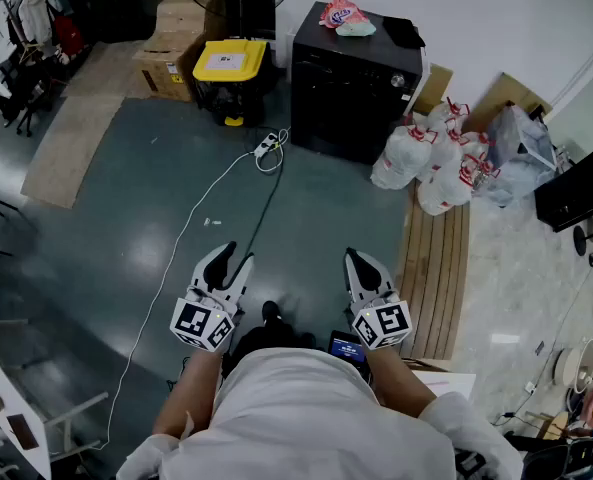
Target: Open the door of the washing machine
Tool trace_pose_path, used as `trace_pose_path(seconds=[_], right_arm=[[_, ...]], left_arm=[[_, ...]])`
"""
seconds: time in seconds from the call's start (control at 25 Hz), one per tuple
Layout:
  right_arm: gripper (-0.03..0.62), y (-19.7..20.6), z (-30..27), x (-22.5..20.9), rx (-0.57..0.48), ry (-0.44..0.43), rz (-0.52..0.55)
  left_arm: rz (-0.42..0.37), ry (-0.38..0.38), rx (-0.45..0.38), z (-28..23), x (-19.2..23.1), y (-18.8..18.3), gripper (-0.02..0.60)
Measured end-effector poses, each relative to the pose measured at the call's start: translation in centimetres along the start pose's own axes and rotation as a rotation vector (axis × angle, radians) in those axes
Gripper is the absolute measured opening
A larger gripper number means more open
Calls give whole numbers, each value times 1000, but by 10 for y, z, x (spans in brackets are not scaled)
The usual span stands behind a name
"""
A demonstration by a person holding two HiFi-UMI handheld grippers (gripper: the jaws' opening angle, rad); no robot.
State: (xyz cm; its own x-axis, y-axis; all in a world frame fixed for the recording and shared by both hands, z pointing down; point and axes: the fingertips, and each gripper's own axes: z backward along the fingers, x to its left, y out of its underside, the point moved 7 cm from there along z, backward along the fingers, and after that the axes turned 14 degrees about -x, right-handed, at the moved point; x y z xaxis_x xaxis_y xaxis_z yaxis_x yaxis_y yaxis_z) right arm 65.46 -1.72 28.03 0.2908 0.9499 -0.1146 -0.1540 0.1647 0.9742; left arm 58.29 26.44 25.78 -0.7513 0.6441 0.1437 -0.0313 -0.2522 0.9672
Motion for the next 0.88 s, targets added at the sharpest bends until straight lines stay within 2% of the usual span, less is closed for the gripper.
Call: trace_pose_path(seconds=[0.16,0.4,0.52,0.88], right_arm=[[31,-13,17,27,-23,13,12],[31,-27,6,40,-66,27,30],[31,-28,9,46,-73,29,26],[34,-30,26,32,-93,27,5]], left_arm=[[0,6,-2,25,-2,-9,162],[-34,45,-36,15,-1,-28,161],[-19,43,-28,23,-1,-27,161],[-4,22,-27,25,-12,-20,161]])
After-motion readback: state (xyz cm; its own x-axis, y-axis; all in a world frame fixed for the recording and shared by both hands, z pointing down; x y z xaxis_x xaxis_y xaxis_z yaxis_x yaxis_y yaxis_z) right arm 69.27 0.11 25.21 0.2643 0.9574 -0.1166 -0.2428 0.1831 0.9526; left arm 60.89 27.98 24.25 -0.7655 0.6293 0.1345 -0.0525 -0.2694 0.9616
